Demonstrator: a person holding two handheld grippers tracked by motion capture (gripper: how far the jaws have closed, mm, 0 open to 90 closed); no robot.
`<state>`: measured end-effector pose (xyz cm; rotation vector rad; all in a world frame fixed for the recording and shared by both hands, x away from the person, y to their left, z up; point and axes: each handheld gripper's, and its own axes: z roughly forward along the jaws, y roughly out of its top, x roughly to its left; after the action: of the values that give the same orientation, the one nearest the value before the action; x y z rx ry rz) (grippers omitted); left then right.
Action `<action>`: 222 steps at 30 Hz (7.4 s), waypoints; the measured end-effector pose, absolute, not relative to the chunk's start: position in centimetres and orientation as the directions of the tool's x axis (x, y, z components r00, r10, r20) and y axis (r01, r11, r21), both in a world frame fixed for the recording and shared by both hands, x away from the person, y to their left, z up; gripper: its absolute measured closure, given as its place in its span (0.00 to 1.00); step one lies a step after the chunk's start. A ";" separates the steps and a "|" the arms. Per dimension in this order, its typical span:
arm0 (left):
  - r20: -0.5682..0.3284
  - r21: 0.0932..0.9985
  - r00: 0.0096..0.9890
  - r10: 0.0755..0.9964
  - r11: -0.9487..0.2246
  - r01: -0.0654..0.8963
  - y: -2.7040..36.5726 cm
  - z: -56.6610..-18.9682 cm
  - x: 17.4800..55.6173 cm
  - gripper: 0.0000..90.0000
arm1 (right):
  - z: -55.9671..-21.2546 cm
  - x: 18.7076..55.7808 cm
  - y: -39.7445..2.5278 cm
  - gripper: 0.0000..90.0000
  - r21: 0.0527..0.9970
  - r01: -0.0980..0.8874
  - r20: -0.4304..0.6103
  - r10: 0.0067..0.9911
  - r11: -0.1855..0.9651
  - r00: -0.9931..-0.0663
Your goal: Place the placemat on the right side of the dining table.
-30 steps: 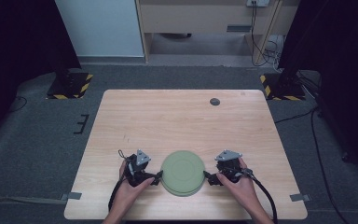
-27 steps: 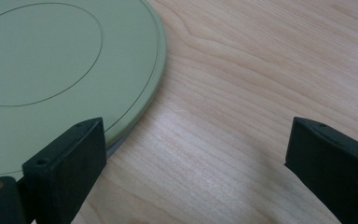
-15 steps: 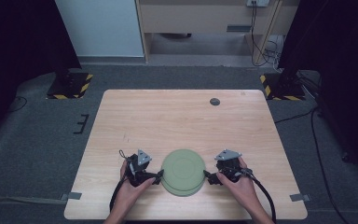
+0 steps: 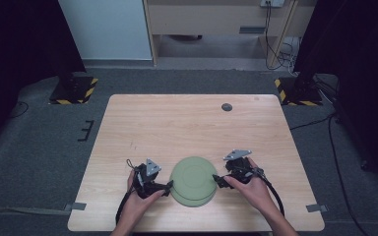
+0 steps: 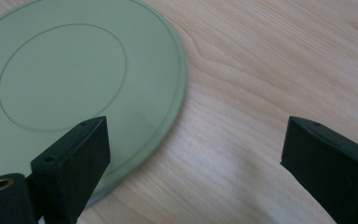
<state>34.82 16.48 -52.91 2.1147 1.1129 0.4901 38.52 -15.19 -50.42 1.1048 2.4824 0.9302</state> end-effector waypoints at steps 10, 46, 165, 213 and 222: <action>0.011 0.735 0.555 0.831 -0.384 0.559 16.1 -52.9 35.0 0.03 | -49.8 40.9 -13.2 0.12 0.635 0.577 0.048 0.719 0.514 -0.693; 0.022 0.727 0.576 0.817 -0.408 0.551 15.1 -52.9 34.4 0.01 | -51.5 42.5 -10.9 0.22 0.566 0.653 0.215 0.675 0.503 -0.706; 0.074 0.753 0.538 0.840 -0.400 0.522 13.6 -53.1 35.1 0.01 | -48.9 45.6 -13.6 0.90 0.580 0.658 0.258 0.658 0.480 -0.708; 0.017 0.757 0.435 0.900 -0.295 0.583 18.9 -52.4 36.3 0.03 | -40.6 44.7 -14.9 0.96 0.760 0.581 0.295 0.642 0.292 -0.708; 0.015 0.759 0.422 0.907 -0.285 0.586 19.4 -52.4 36.5 0.03 | -40.3 45.3 -15.0 0.96 0.765 0.588 0.297 0.666 0.262 -0.684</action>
<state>36.49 19.39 -52.40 1.9906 1.2599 0.5973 45.28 -14.98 -40.27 1.2092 2.4269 1.4105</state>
